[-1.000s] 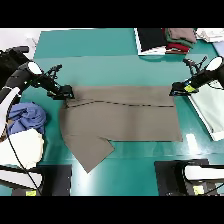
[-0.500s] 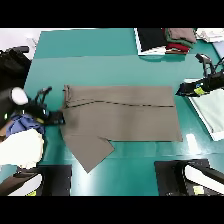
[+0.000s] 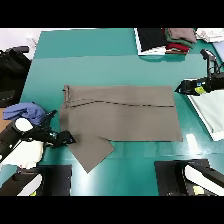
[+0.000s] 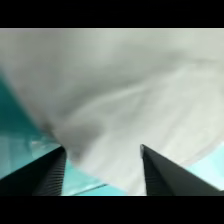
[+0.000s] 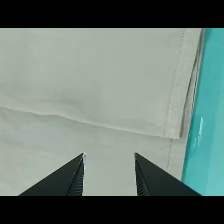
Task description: Fold the shirts.
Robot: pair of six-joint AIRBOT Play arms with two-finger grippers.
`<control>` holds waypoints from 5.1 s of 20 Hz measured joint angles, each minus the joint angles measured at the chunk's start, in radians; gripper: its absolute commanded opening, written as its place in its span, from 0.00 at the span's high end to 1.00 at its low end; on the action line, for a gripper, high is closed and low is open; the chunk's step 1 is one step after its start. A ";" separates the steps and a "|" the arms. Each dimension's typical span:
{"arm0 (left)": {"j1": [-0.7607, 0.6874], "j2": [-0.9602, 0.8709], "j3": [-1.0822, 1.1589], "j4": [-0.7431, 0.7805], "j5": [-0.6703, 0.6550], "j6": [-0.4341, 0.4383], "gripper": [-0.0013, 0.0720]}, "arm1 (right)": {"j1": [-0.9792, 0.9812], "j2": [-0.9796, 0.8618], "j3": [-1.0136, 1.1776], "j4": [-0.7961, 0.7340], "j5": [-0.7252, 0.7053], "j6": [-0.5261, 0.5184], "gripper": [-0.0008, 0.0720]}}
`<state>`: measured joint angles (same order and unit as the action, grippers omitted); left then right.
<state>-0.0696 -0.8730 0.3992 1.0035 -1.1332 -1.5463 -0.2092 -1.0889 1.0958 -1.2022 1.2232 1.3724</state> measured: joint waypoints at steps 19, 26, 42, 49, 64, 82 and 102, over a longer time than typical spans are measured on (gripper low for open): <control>-0.151 0.006 0.124 0.071 0.021 0.018 0.95 | -0.409 0.045 -0.558 -0.038 0.177 -0.042 0.60; -0.151 0.035 0.150 0.108 -0.050 0.024 0.95 | -0.232 0.118 -0.558 -0.026 0.087 -0.049 0.96; -0.140 0.048 0.402 0.274 -0.110 -0.025 0.94 | -0.139 0.178 -0.240 -0.180 0.218 -0.016 0.96; -0.092 -0.284 0.569 0.320 0.079 0.022 0.94 | -0.018 -0.156 0.057 -0.157 0.159 0.018 0.96; -0.085 -0.400 0.775 0.249 0.120 0.010 0.94 | -0.179 -0.438 0.188 0.022 0.166 -0.077 0.31; -0.486 -0.796 0.966 0.008 0.339 0.002 0.95 | -0.101 -0.494 0.280 0.386 0.216 -0.269 0.96; -0.294 -0.710 1.178 0.206 0.110 0.002 0.94 | 0.549 -0.336 0.677 0.465 0.104 -0.021 0.96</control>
<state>-0.3641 -1.5826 1.5776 1.2098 -1.0229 -1.5448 0.3401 -1.4254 1.7725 -0.7372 1.3273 1.3510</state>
